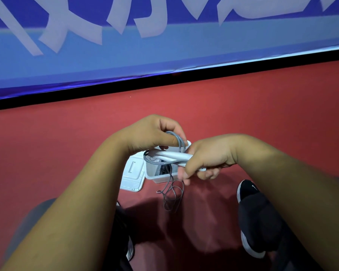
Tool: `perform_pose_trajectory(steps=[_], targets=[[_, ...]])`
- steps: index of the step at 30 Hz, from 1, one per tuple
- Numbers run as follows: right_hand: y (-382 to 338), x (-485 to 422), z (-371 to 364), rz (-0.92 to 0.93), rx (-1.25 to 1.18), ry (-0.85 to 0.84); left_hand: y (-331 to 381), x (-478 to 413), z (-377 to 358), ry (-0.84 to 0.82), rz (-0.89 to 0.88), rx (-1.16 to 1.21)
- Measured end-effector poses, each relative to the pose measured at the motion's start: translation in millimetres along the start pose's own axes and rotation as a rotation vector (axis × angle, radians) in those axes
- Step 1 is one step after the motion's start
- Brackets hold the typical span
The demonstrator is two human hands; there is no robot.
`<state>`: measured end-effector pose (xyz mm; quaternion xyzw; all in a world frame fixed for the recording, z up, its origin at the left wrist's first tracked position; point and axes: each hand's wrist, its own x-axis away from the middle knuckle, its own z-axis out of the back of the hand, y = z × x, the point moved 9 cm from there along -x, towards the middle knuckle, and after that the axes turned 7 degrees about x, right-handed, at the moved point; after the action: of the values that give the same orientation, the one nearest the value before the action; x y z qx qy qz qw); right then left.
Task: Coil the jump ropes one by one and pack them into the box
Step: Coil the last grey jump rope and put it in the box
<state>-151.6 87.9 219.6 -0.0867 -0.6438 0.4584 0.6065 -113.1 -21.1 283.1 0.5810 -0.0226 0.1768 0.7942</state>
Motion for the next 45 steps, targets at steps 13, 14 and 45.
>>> perform_pose_trajectory(steps=[13, 14, 45], targets=[[20, -22, 16, -0.055, -0.095, 0.083, 8, 3, 10, 0.106, -0.044, -0.132], [24, -25, 21, -0.075, -0.104, 0.116, 9, 4, 10, 0.113, -0.043, -0.157], [-12, 0, 91, 0.415, -0.958, 0.596, 4, 9, 33, 0.220, -0.046, 0.208]])
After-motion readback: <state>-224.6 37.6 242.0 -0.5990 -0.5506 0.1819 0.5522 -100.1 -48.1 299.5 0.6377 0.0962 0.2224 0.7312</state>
